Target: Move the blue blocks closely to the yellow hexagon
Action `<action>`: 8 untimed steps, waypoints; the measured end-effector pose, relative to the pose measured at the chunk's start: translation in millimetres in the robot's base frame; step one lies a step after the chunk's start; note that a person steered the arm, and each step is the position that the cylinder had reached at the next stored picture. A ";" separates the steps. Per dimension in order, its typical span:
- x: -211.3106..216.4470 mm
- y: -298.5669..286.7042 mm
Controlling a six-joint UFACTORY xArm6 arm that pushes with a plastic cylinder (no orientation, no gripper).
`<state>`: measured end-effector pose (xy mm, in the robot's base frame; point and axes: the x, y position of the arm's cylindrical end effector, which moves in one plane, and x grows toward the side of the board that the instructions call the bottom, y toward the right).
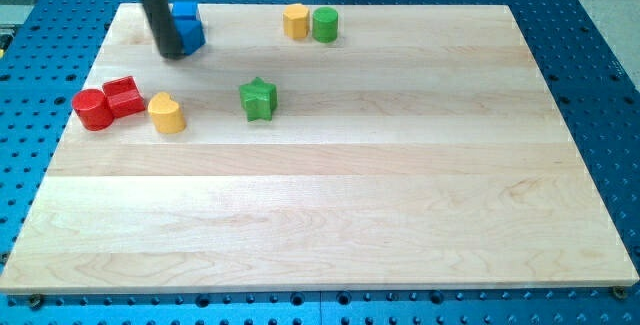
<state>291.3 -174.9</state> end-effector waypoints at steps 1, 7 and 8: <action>-0.1 -18.0; -5.5 21.8; 17.3 38.7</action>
<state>308.6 -136.2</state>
